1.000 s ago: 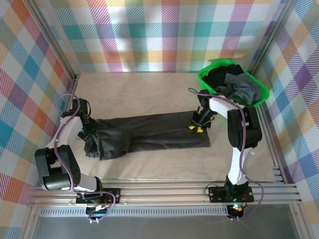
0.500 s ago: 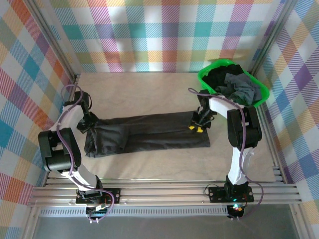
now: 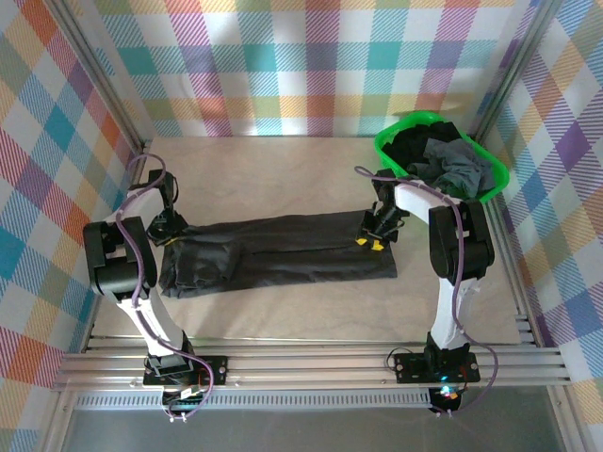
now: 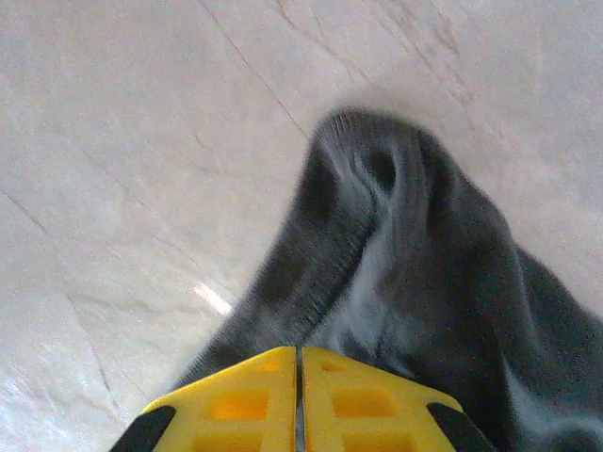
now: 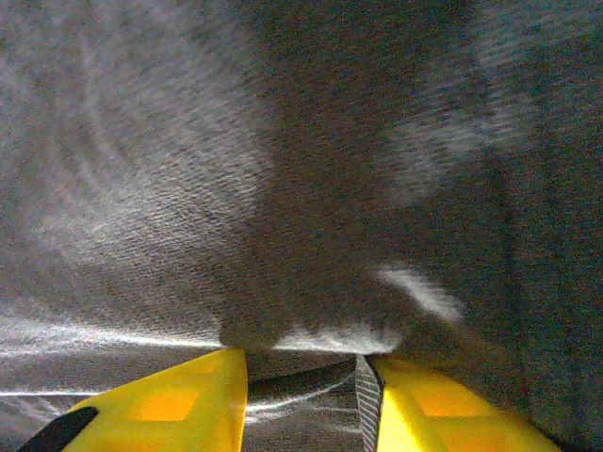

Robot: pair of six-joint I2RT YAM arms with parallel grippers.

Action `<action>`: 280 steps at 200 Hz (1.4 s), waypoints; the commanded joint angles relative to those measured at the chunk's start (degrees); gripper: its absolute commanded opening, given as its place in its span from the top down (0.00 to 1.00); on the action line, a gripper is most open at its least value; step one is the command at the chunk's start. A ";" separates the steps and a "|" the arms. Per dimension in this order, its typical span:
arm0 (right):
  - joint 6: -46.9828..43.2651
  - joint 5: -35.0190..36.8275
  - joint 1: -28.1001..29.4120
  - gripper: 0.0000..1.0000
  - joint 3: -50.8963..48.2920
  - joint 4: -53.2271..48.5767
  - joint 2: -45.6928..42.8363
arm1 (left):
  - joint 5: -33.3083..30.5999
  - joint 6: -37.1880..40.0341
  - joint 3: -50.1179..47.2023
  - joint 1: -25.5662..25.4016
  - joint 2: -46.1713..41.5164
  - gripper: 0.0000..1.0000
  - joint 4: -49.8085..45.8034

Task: Fold and stack the t-shirts

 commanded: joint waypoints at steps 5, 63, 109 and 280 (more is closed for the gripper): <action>-2.77 2.46 0.35 0.62 1.24 -1.11 -2.23 | -6.82 -0.36 3.09 0.46 -1.80 0.78 -2.28; -8.94 6.02 1.46 0.59 5.39 -0.70 -7.30 | 0.79 -22.00 -5.12 -6.48 -19.76 0.66 -12.07; -9.58 5.51 1.71 0.62 13.20 -2.94 1.79 | 15.66 -42.87 -17.08 -15.66 -19.85 0.70 -2.11; 18.10 1.94 20.86 0.69 -23.53 7.69 -15.93 | 18.50 -29.62 68.10 -25.49 46.82 0.83 -4.98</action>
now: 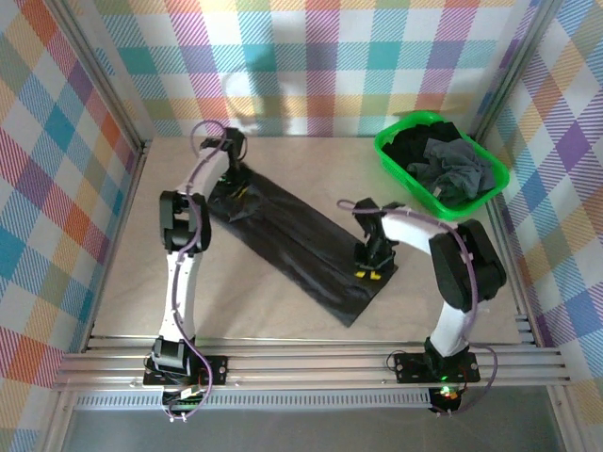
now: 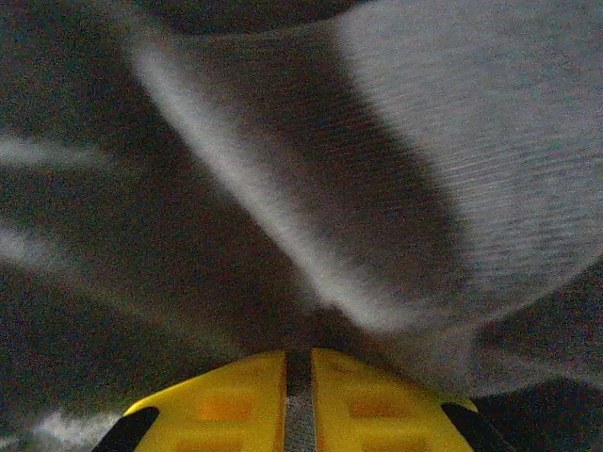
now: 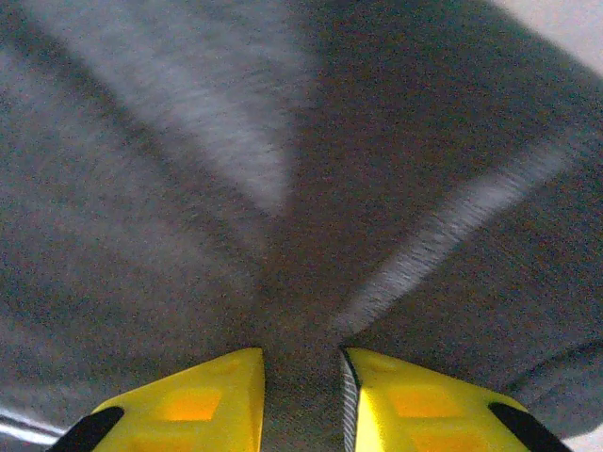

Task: Fold and stack the t-shirts

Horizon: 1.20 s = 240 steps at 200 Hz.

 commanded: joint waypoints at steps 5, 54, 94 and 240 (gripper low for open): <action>11.13 -6.53 7.83 0.69 -4.49 7.16 -1.63 | 4.61 -0.92 7.75 -5.54 7.05 0.83 10.90; 23.25 -17.19 15.30 0.66 1.04 20.07 6.98 | 13.70 -7.71 20.19 -8.72 17.52 0.73 31.02; 24.12 -15.39 15.08 0.60 7.50 15.52 6.32 | 12.74 -9.29 25.50 -8.63 13.85 0.54 33.19; 14.46 -12.56 7.35 0.48 -20.43 12.55 -24.44 | 25.55 4.69 -85.54 -17.40 -71.57 0.54 16.00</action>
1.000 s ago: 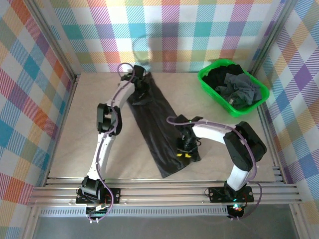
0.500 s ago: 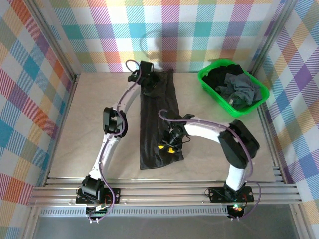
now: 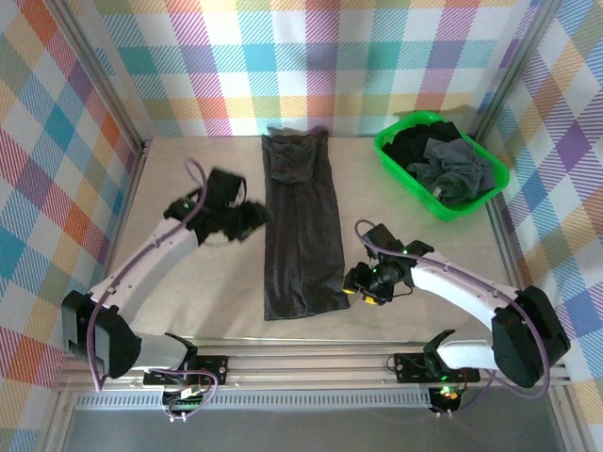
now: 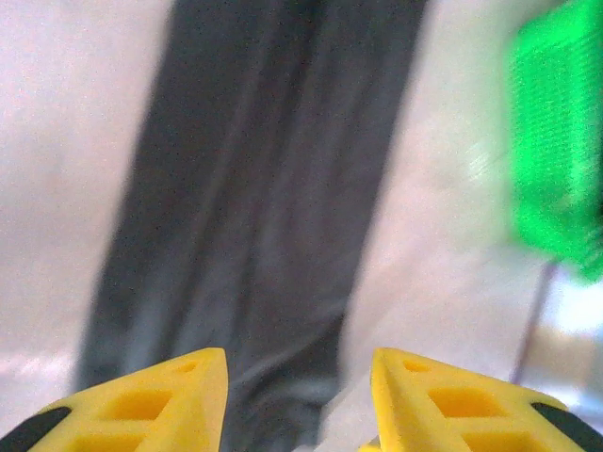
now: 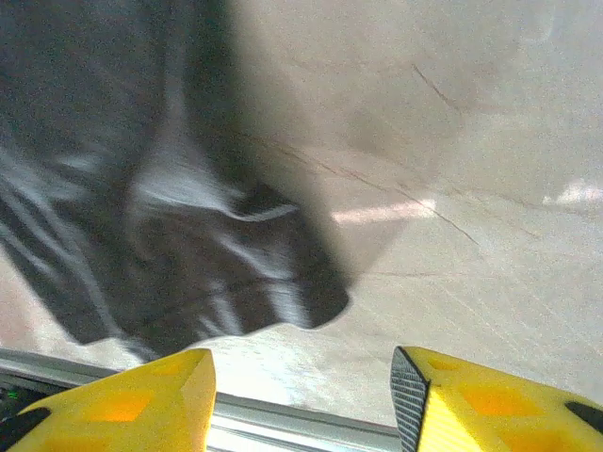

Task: Fold and stack the t-shirts

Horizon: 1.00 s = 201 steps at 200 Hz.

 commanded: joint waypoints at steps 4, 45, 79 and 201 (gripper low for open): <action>-2.74 -3.78 0.64 0.48 -1.87 3.62 3.48 | 13.63 -0.28 -17.03 -1.64 -2.67 0.53 -0.92; -3.75 -3.68 1.65 0.50 -0.33 7.15 11.48 | 15.10 -7.71 -30.86 -5.54 -7.89 0.50 8.17; -4.35 -3.97 2.00 0.52 2.41 7.43 15.01 | 13.25 -10.71 -30.88 -7.68 -4.57 0.49 13.83; -0.93 -3.69 4.67 0.57 8.61 2.13 15.69 | 10.37 -8.48 -27.35 -11.38 4.00 0.99 12.95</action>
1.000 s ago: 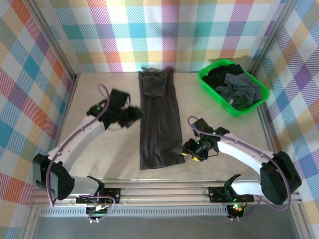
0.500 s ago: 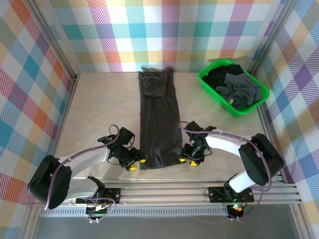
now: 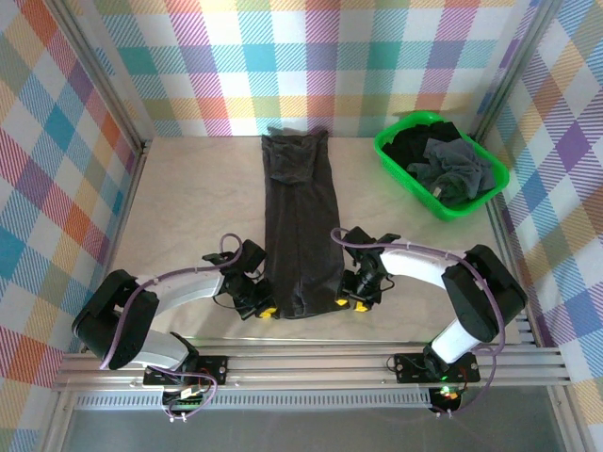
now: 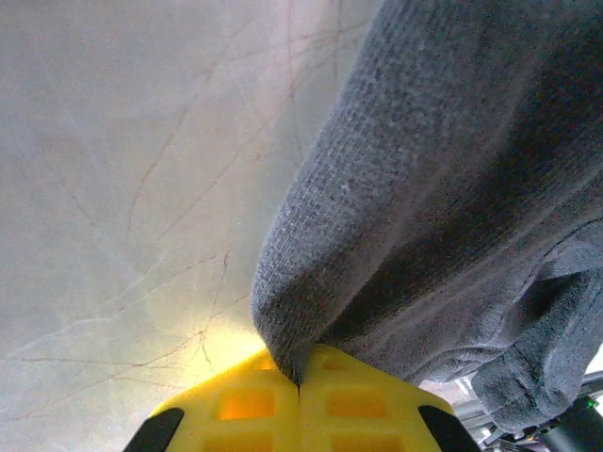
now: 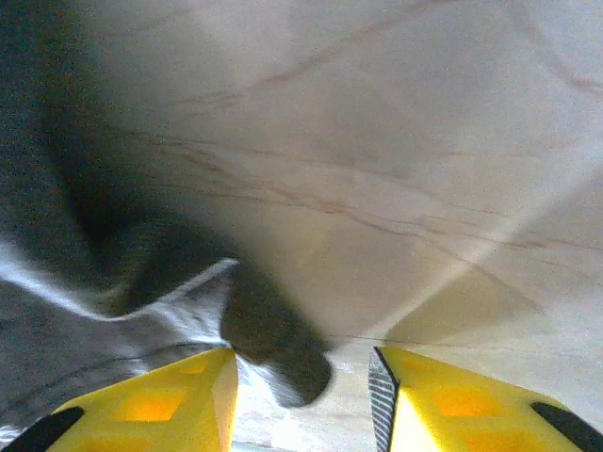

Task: Fold and stack the t-shirts

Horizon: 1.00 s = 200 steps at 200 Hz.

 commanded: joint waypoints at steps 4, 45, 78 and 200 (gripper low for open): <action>1.56 -0.73 1.60 0.57 2.83 1.42 -1.71 | -1.16 1.00 0.47 -0.84 -0.54 0.99 -0.43; 1.95 0.79 1.88 0.56 2.56 -0.70 -1.20 | -0.88 1.62 0.20 -0.84 -2.22 1.00 -2.55; 1.31 3.12 2.16 0.57 3.75 -4.52 1.27 | -0.79 2.74 0.89 -0.84 -2.55 1.00 -4.36; 4.11 2.21 5.48 1.00 3.87 -4.23 2.09 | 0.98 6.01 0.64 -0.84 -2.84 1.00 -8.16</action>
